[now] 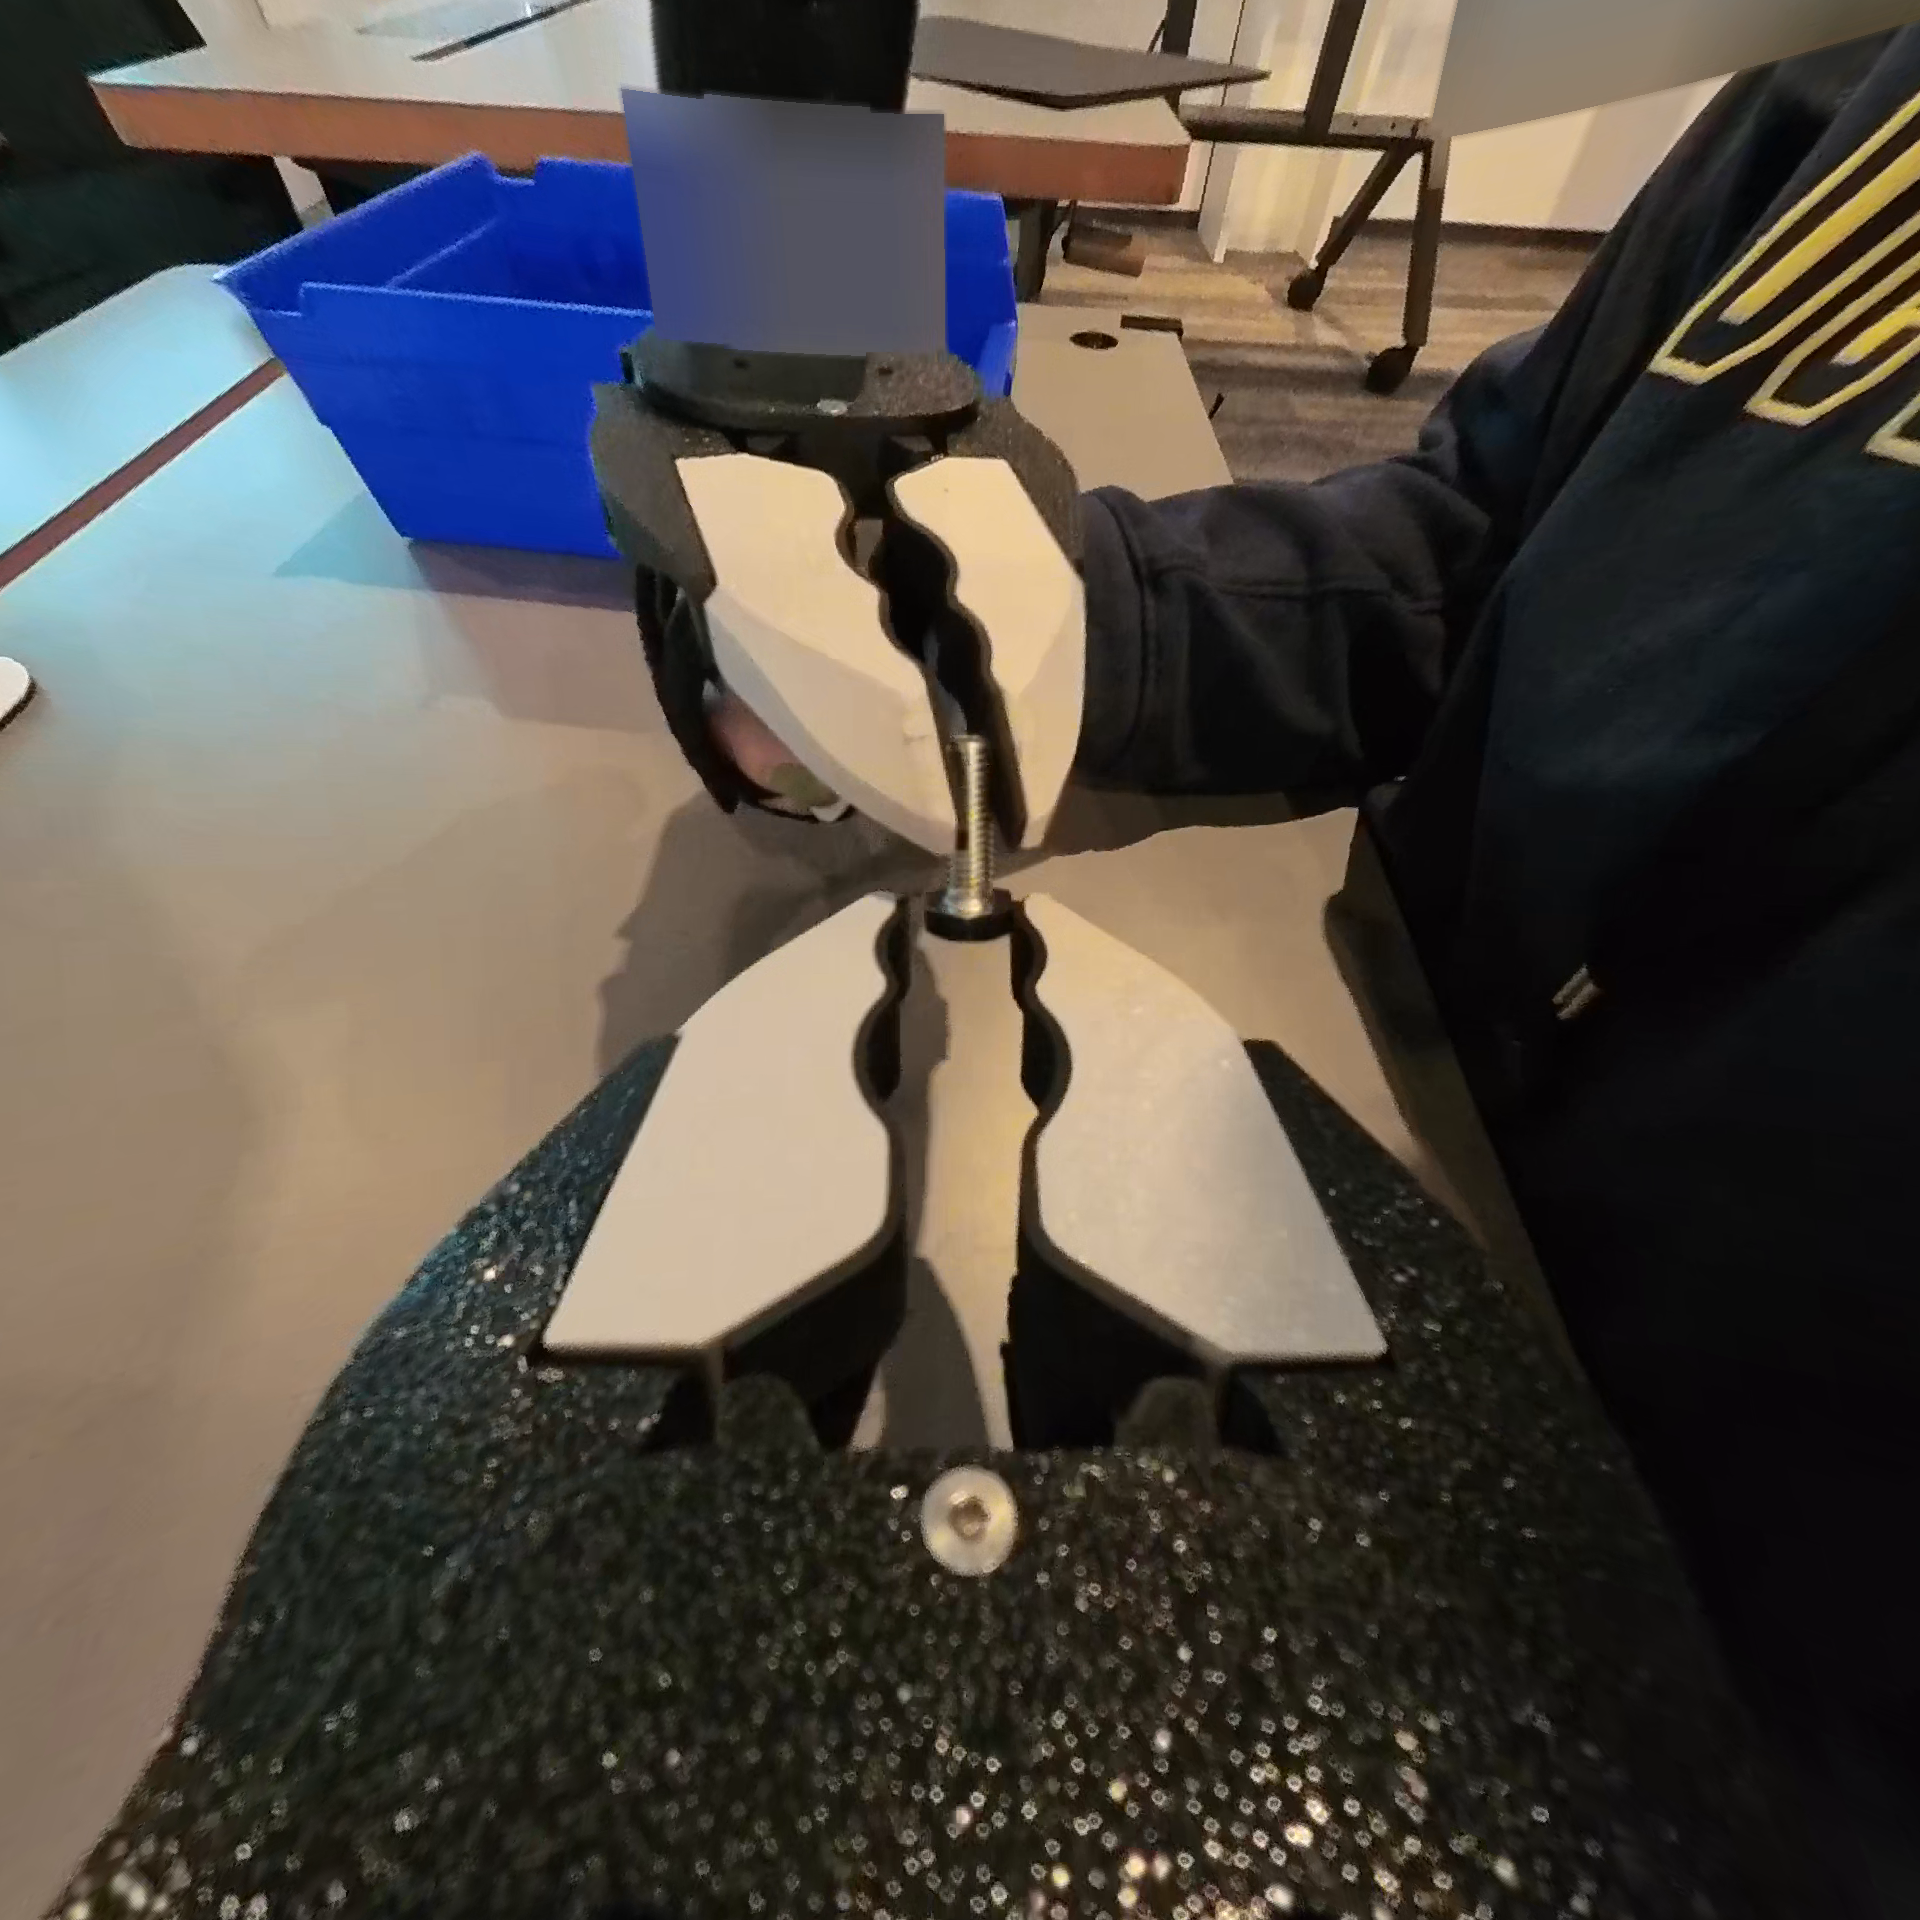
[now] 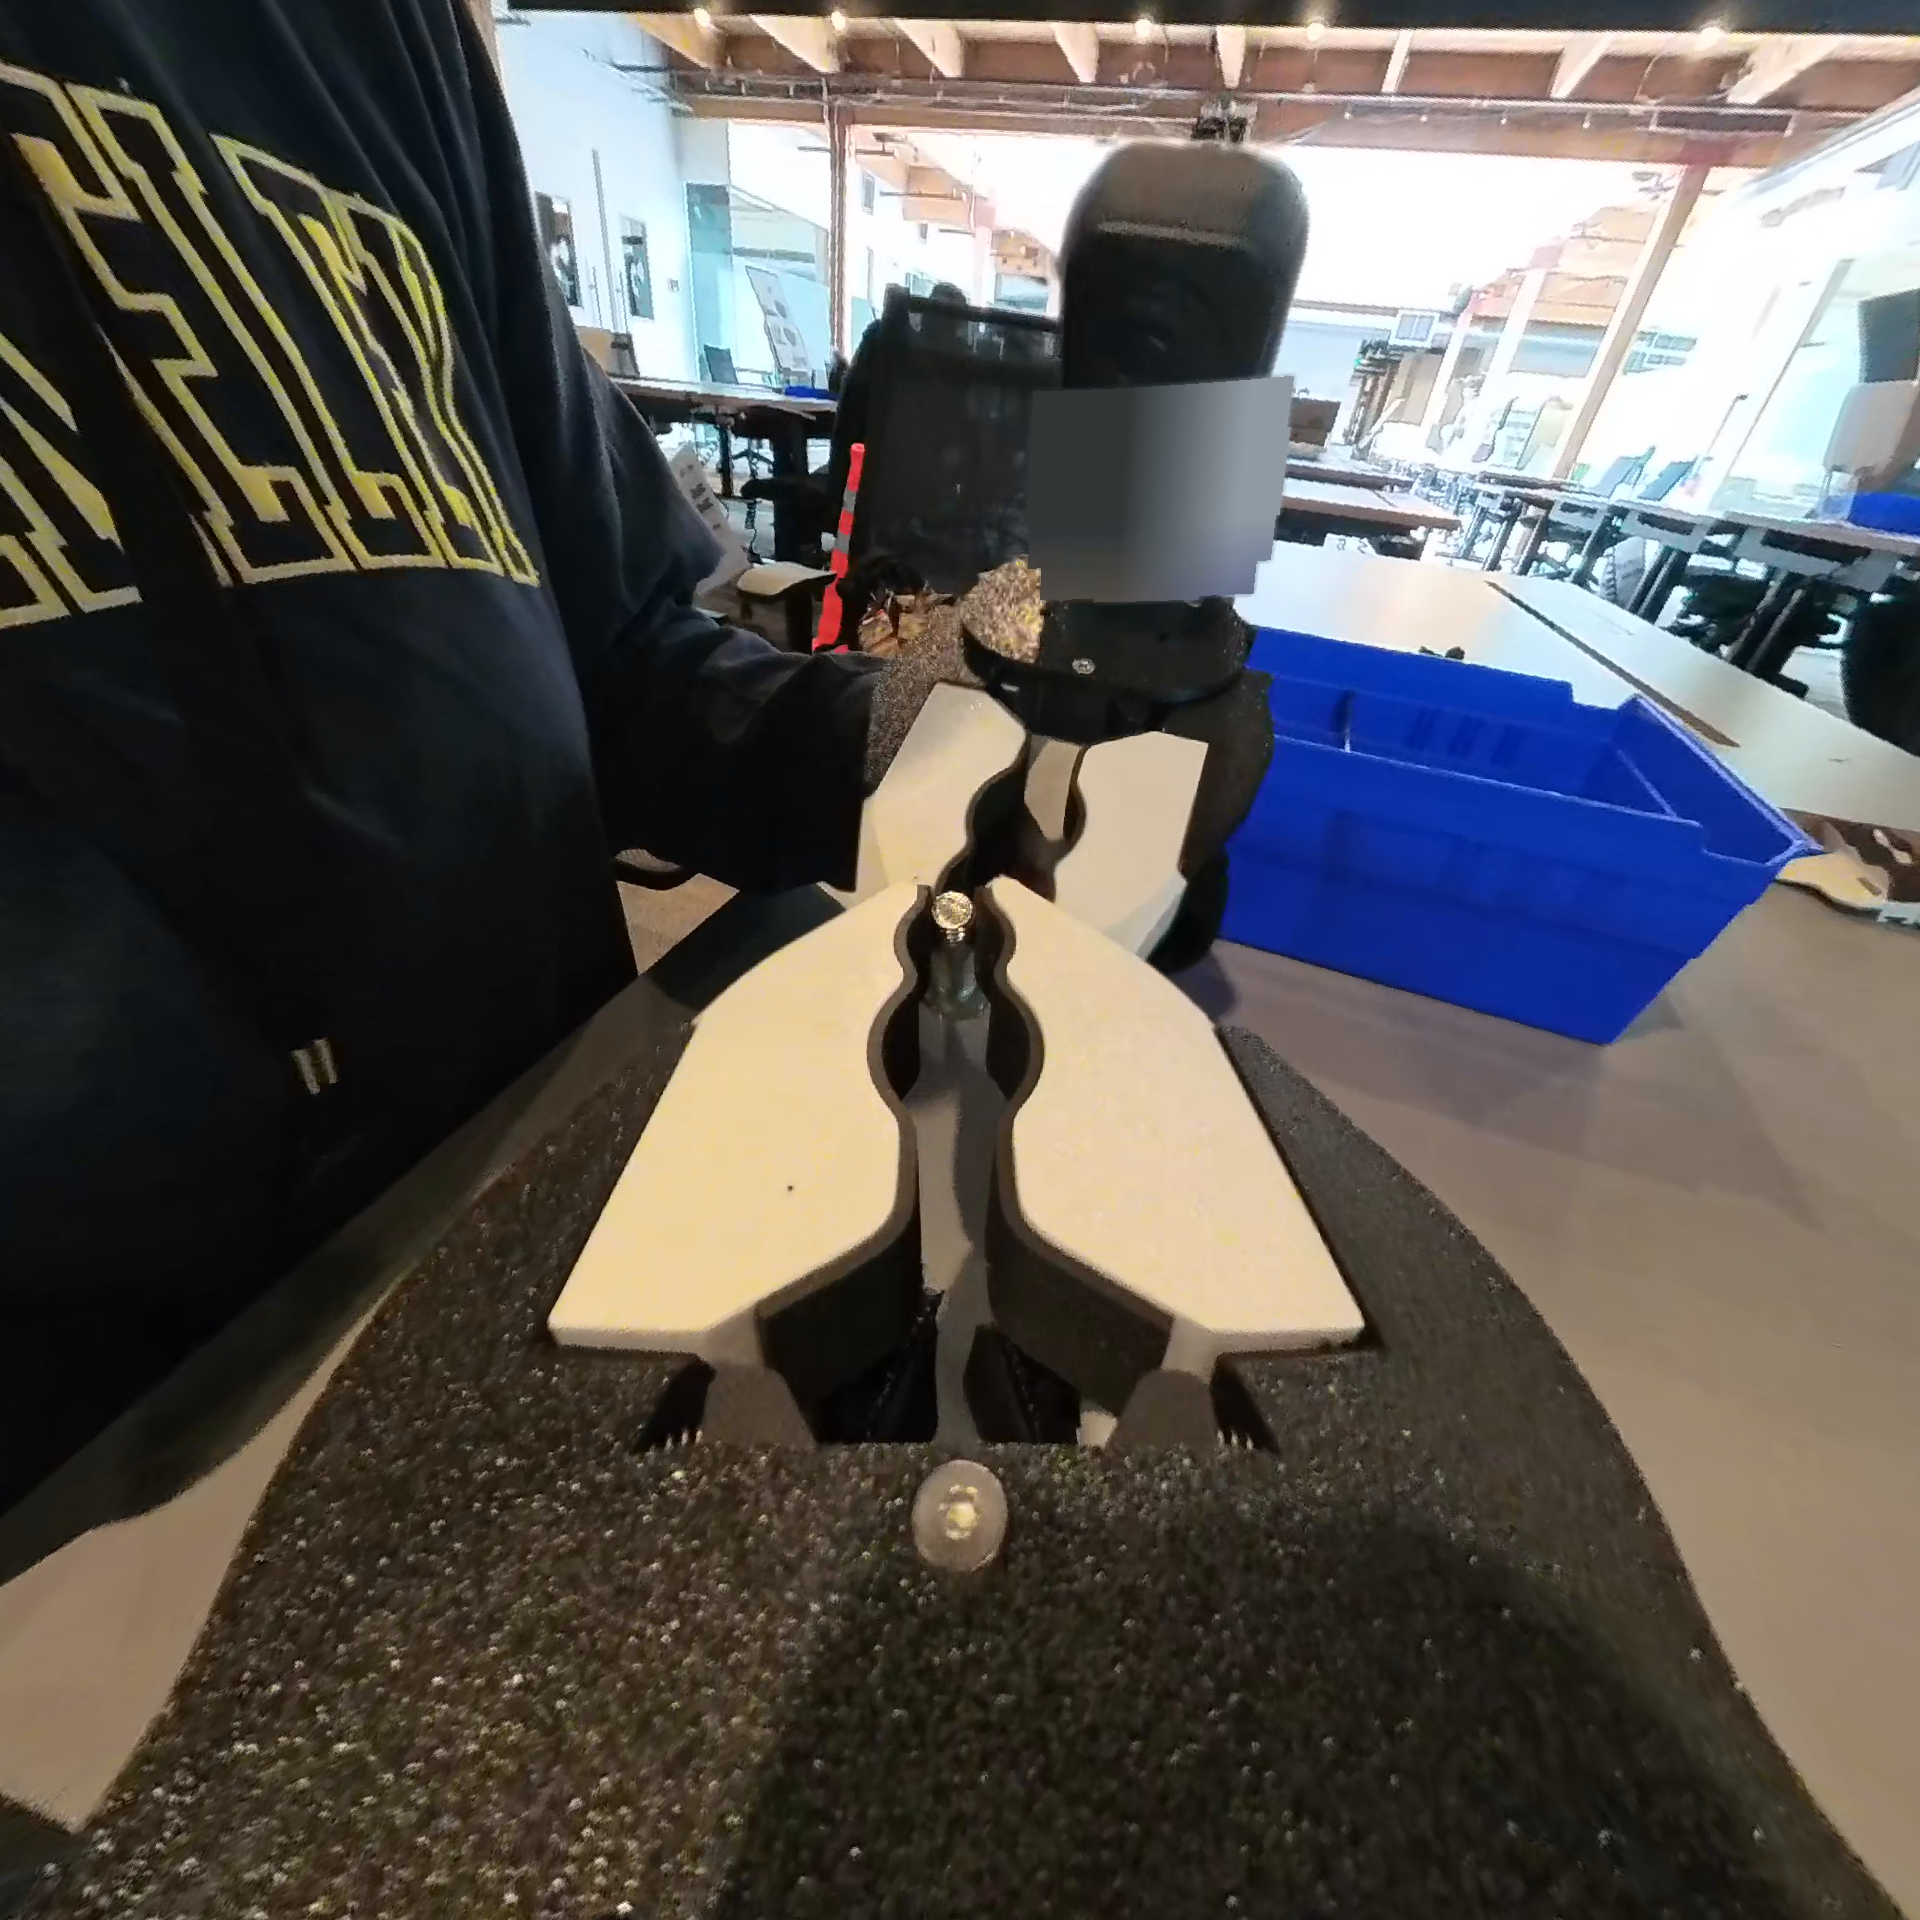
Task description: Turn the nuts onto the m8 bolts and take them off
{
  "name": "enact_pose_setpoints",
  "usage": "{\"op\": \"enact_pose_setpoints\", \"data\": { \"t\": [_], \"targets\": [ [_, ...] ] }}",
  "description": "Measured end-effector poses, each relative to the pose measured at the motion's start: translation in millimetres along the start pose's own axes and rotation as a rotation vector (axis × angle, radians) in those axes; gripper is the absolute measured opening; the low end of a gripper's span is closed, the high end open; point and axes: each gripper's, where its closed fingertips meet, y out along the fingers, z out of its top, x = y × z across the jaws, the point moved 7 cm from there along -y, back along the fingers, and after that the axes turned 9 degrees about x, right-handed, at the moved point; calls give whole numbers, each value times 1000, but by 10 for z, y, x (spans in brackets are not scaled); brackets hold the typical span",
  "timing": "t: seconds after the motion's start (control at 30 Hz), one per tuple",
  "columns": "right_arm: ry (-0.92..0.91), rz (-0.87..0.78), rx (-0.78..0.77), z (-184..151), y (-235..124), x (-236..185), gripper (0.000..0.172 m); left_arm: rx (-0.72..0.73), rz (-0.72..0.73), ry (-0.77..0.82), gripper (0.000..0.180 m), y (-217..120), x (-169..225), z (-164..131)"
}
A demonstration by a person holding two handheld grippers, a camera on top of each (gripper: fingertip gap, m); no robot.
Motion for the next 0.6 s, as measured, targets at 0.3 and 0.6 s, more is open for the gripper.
{"op": "enact_pose_setpoints", "data": {
  "t": [0.3, 0.6],
  "targets": [
    [-13, 7, 36, 25, -36, -13, 7, 69, -29, -19, 16, 6, 4, 28],
    [-11, 17, 38, 26, -46, -16, 7, 94, -48, -30, 14, 14, 14, 32]
  ]
}}
